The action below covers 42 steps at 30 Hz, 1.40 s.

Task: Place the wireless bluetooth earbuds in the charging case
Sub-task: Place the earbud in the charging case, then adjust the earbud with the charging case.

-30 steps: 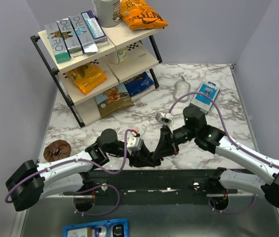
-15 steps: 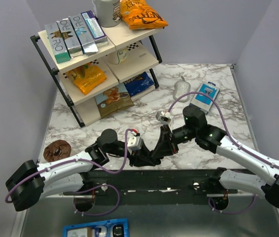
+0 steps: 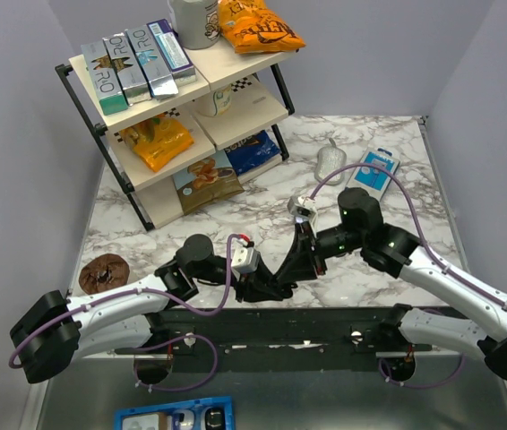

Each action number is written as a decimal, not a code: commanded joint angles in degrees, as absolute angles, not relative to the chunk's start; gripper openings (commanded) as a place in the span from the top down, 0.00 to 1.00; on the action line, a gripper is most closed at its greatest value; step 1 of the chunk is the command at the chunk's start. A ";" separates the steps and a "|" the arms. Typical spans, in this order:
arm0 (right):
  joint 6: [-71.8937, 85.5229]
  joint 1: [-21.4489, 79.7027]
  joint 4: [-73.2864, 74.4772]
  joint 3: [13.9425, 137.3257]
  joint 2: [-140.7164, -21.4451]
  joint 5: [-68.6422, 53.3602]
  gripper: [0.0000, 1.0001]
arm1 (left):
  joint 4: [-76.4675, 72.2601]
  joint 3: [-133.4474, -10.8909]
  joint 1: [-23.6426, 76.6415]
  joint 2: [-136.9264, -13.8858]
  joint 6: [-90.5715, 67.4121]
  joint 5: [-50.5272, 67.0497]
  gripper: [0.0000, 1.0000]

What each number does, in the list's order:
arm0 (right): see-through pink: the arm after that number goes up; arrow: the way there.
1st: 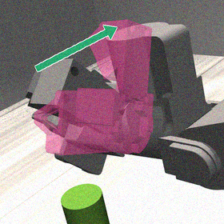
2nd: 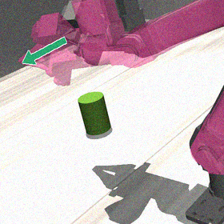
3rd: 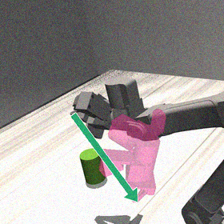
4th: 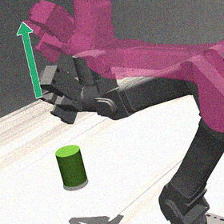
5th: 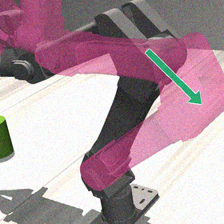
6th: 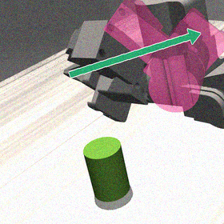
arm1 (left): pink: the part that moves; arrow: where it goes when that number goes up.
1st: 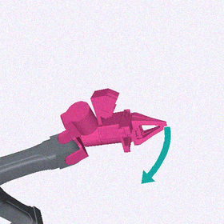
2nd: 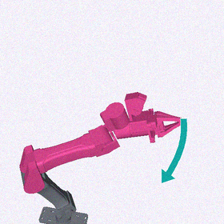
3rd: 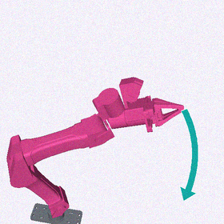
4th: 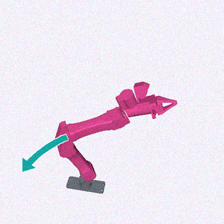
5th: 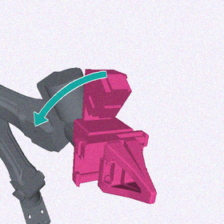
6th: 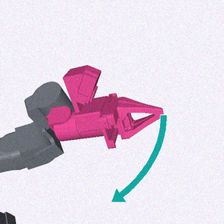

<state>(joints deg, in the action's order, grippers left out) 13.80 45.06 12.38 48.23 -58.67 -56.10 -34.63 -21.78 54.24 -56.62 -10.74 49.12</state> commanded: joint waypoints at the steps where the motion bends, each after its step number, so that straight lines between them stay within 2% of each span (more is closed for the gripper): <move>1: 13.18 44.74 14.59 52.12 -55.55 -53.61 0.64 | -36.57 -22.06 55.19 -55.37 -8.79 50.45 1.00; 3: 13.62 44.82 14.85 53.08 -54.50 -53.61 0.61 | -36.56 -22.06 55.19 -55.72 -8.79 50.36 1.00; 6: 13.10 44.74 16.43 53.70 -53.88 -50.03 0.60 | -36.65 -21.97 55.20 -55.99 -8.88 49.40 1.00; 8: 12.48 44.74 17.48 53.35 -53.09 -44.60 0.65 | -36.65 -22.06 55.19 -55.81 -8.79 48.09 1.00; 9: 12.31 44.74 17.49 53.00 -52.65 -42.82 0.74 | -36.48 -22.15 55.11 -55.72 -8.70 47.21 1.00; 11: 12.57 44.74 17.84 52.47 -51.51 -38.26 0.81 | -34.64 -22.76 55.11 -55.55 -8.44 45.80 1.00; 17: 9.76 46.05 23.45 54.31 -51.68 -34.64 0.73 | -33.13 -23.99 55.20 -55.55 -9.14 40.52 1.00; 21: 8.35 46.75 27.15 55.97 -52.55 -30.87 0.83 | -31.91 -25.48 55.20 -56.25 -10.11 38.06 1.00; 23: 7.21 47.55 29.78 56.51 -52.82 -28.23 0.83 | -29.63 -26.36 55.20 -56.77 -10.02 37.53 1.00; 31: 6.59 49.57 31.29 57.92 -53.26 -24.87 0.70 | -26.28 -28.56 55.19 -58.88 -10.54 36.04 1.00; 42: 6.15 50.89 31.64 58.45 -55.10 -28.21 0.68 | -25.93 -29.27 55.11 -59.85 -10.90 34.81 1.00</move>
